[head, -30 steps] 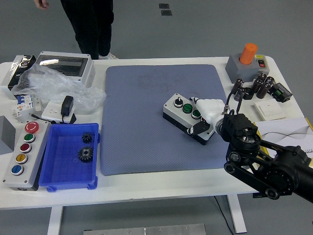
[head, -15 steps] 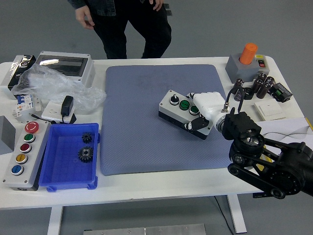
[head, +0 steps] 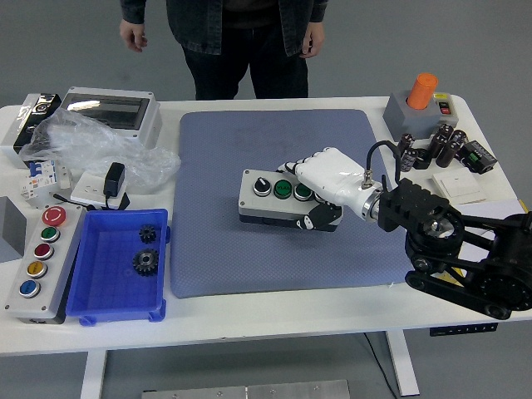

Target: Pick up the button,place it on the desk,press the button,press the button

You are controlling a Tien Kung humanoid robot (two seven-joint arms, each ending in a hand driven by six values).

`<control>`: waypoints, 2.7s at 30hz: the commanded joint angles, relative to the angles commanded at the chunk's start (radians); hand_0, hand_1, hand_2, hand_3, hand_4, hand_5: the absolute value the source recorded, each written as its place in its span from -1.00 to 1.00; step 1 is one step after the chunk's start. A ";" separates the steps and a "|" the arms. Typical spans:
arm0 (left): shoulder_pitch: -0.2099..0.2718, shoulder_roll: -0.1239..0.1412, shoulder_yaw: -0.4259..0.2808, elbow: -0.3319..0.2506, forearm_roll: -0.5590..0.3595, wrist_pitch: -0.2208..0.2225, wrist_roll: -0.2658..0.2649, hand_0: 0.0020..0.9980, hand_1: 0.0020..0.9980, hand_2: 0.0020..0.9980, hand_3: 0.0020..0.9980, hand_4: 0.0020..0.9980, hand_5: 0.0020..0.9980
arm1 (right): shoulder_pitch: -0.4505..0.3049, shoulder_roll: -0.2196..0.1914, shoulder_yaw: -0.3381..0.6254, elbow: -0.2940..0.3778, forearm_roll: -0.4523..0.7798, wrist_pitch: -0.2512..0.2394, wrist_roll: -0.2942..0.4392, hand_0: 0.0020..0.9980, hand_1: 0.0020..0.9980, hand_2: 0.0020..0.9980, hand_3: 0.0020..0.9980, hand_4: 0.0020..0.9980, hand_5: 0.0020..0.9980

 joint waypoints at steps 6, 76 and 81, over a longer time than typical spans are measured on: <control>0.000 -0.001 0.007 0.000 -0.003 0.001 -0.001 0.41 0.50 0.38 0.42 0.51 -0.09 | 0.028 0.004 -0.026 -0.040 0.001 -0.019 0.038 0.17 0.30 0.20 -0.14 0.20 -0.92; -0.013 0.007 0.018 0.000 -0.011 0.018 -0.041 0.41 0.50 0.38 0.43 0.51 -0.05 | 0.066 0.082 -0.114 -0.264 0.078 -0.022 0.144 0.45 0.43 0.49 0.42 0.60 -0.72; -0.014 0.008 0.018 0.000 -0.012 0.016 -0.043 0.41 0.50 0.37 0.42 0.51 -0.06 | 0.068 0.082 -0.107 -0.263 0.078 -0.007 0.142 0.46 0.43 0.51 0.57 0.65 -0.70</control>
